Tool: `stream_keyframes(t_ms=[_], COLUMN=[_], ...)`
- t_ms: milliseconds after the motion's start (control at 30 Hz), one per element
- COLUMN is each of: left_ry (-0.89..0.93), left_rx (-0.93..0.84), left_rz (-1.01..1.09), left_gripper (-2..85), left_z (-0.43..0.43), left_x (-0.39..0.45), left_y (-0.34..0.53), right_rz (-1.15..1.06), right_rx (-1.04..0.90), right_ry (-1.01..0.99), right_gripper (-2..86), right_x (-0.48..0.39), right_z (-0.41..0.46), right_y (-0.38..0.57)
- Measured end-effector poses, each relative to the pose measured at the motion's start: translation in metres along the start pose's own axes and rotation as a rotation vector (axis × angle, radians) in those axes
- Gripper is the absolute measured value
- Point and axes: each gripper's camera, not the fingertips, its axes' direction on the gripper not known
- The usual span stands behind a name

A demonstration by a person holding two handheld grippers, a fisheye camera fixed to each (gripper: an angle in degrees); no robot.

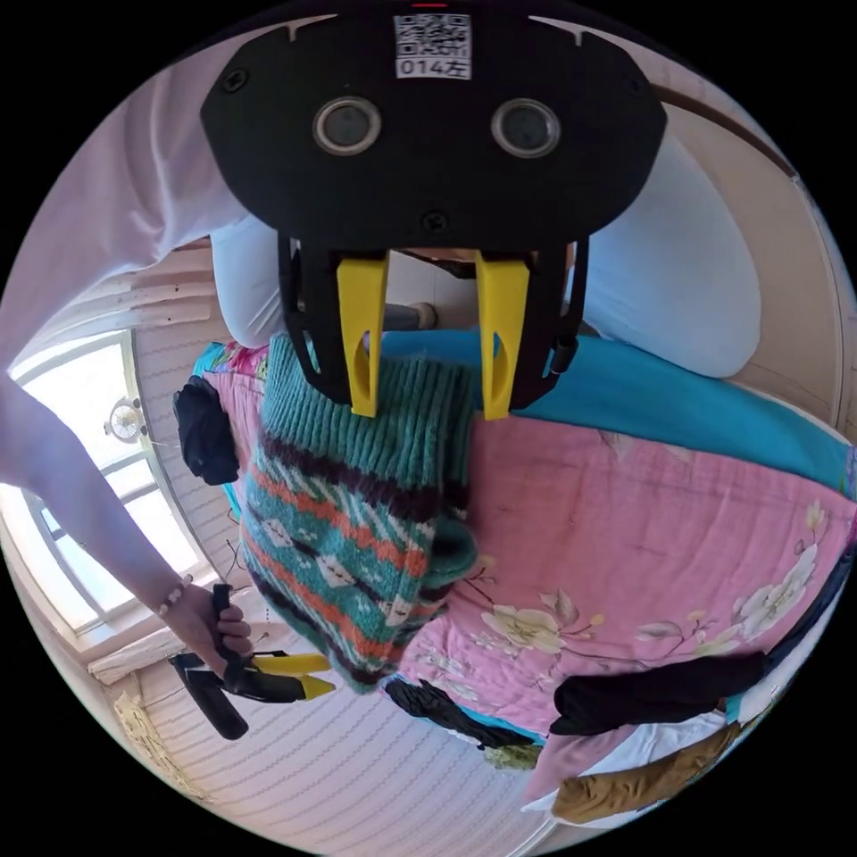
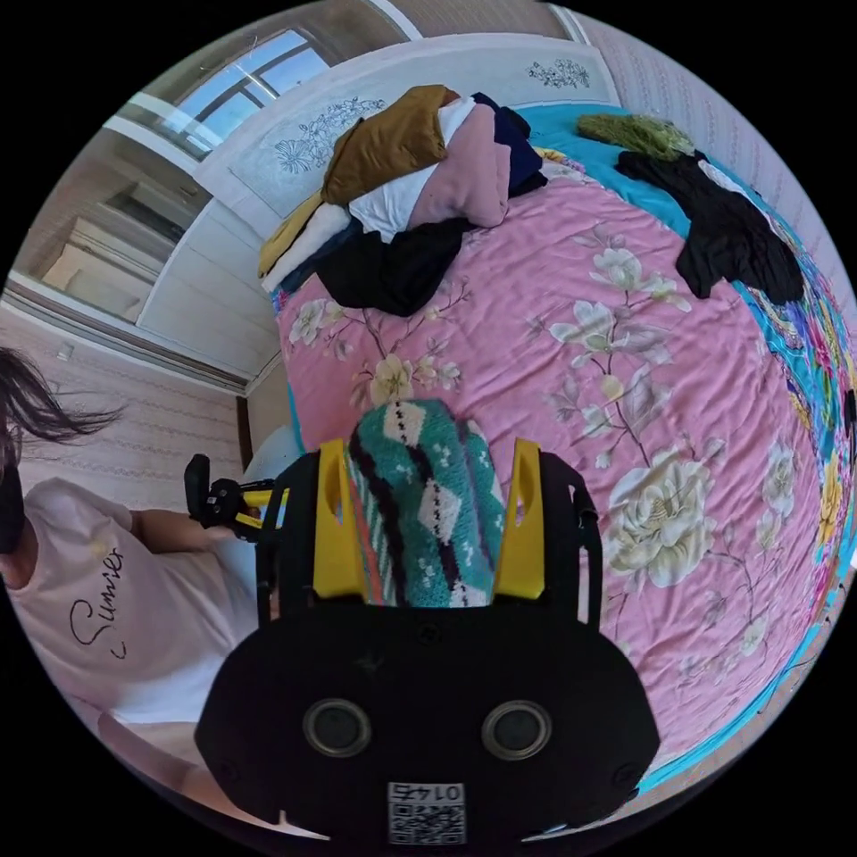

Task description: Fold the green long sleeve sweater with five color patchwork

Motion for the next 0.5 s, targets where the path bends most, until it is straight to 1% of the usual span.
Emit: stream_keyframes(t_ms=[67, 100, 200, 300, 333, 400, 467, 500], left_ry=[0.03, 0.049, 0.072, 0.063, 0.06, 0.087, 0.112, 0.094], left_rx=[-0.012, -0.017, -0.023, -0.027, -0.027, -0.035, -0.041, -0.041], left_rz=[-0.017, -0.026, -0.035, -0.03, -0.026, 0.001, -0.001, 0.022], left_gripper=[15.2, 15.0, 14.5, 13.8, 13.5, 10.8, 7.8, 7.1], left_z=[0.008, 0.012, 0.019, 0.026, 0.028, 0.035, 0.038, 0.039], left_x=[-0.003, -0.005, -0.004, 0.004, 0.007, 0.017, 0.024, 0.032], left_y=[-0.002, -0.003, -0.003, -0.002, -0.002, -0.001, 0.0, 0.002], right_rz=[-0.024, -0.029, -0.024, 0.036, 0.065, 0.091, 0.071, 0.061], right_rx=[-0.12, -0.15, -0.288, -0.412, -0.46, -0.479, -0.486, -0.481], right_ry=[0.074, 0.071, -0.04, -0.19, -0.27, -0.319, -0.315, -0.307], right_gripper=[24.1, 23.8, 22.3, 22.2, 22.3, 22.1, 20.5, 20.1], right_x=[0.007, 0.009, 0.028, 0.05, 0.058, 0.065, 0.064, 0.062], right_z=[0.026, 0.033, 0.067, 0.093, 0.103, 0.108, 0.109, 0.107], right_y=[-0.008, -0.009, -0.014, -0.01, -0.005, 0.005, 0.019, 0.024])
